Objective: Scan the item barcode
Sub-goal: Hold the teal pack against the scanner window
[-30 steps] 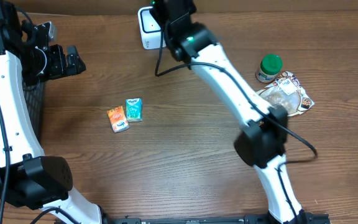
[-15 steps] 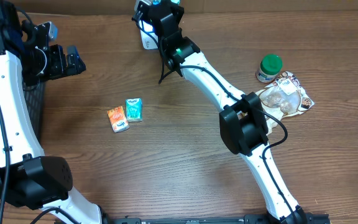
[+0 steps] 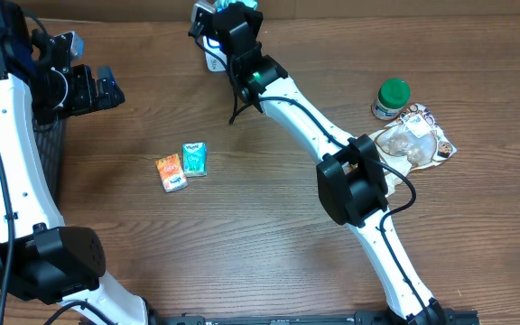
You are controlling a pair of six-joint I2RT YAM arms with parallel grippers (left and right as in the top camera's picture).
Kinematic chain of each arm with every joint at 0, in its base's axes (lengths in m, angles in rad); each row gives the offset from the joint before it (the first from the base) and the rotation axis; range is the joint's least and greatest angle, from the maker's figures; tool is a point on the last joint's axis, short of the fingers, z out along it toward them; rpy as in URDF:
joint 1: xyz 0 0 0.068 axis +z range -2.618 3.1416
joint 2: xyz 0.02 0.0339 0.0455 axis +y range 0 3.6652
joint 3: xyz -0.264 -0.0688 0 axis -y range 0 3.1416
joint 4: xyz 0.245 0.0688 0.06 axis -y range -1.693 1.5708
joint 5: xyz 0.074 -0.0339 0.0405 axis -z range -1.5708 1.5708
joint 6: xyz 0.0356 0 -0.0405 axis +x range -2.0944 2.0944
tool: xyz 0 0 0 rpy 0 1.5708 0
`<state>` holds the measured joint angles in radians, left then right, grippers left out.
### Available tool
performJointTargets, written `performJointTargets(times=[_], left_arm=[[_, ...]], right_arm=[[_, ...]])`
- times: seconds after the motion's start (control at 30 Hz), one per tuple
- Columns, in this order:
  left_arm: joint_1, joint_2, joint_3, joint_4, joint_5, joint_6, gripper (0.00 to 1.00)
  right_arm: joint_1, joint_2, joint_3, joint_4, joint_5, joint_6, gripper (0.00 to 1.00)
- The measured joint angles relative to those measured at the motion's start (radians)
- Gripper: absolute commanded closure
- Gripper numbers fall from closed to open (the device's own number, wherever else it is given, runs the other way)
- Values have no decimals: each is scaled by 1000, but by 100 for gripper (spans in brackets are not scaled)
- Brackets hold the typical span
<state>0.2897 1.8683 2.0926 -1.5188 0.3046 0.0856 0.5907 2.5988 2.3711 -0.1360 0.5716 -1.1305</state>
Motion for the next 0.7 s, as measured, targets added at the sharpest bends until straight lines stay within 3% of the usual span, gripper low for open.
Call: performJointTargets(times=[0.33, 0.53, 0.7], left_arm=[[0, 0, 0, 0, 0, 0, 0], [0, 0, 0, 0, 0, 0, 0], [0, 0, 0, 0, -1, 0, 1]], right_arm=[[5, 0, 0, -54, 1, 21, 96], [5, -29, 0, -133, -9, 202, 96], [5, -165, -4, -285, -18, 430, 96]])
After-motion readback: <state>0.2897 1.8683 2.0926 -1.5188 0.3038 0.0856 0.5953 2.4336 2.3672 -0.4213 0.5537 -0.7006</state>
